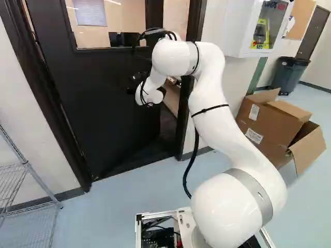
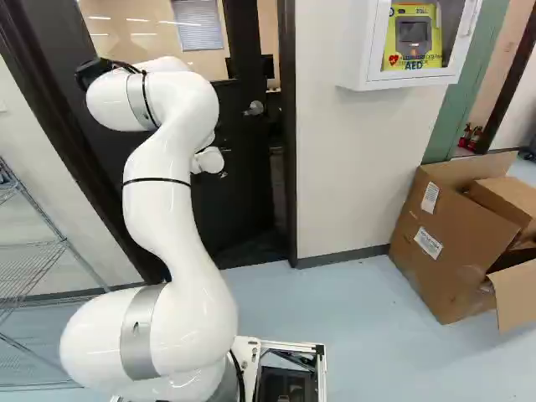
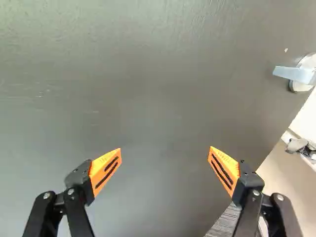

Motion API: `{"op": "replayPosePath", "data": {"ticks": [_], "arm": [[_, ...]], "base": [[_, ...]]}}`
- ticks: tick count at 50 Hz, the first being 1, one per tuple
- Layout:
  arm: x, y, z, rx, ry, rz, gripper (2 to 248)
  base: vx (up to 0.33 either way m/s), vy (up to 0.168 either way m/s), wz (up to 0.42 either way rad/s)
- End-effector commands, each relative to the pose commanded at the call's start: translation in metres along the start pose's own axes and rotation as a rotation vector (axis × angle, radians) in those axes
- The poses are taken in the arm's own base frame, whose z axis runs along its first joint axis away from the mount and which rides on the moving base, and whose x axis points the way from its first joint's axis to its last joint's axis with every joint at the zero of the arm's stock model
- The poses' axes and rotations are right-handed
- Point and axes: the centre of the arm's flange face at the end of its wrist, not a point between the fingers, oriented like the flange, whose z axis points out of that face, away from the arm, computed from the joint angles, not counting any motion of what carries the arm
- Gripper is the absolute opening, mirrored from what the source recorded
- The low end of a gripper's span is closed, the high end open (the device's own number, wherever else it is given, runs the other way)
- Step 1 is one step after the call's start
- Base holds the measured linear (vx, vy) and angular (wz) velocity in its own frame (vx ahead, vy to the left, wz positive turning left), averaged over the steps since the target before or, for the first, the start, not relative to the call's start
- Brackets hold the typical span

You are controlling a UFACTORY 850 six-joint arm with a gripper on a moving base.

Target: Open the door and move inside

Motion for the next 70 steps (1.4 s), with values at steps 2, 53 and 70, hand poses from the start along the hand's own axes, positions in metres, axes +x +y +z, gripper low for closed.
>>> {"op": "replayPosePath", "data": {"ticks": [2, 53, 70], "arm": [[0.000, 0.000, -0.004, -0.001, -0.004, 0.002, 247], [0.001, 0.023, -0.112, -0.064, -0.099, 0.038, 247], [0.000, 0.031, -0.149, -0.110, -0.124, 0.067, 247]], "base": [[0.000, 0.000, 0.000], [0.000, 0.000, 0.000], [0.000, 0.000, 0.000]]}}
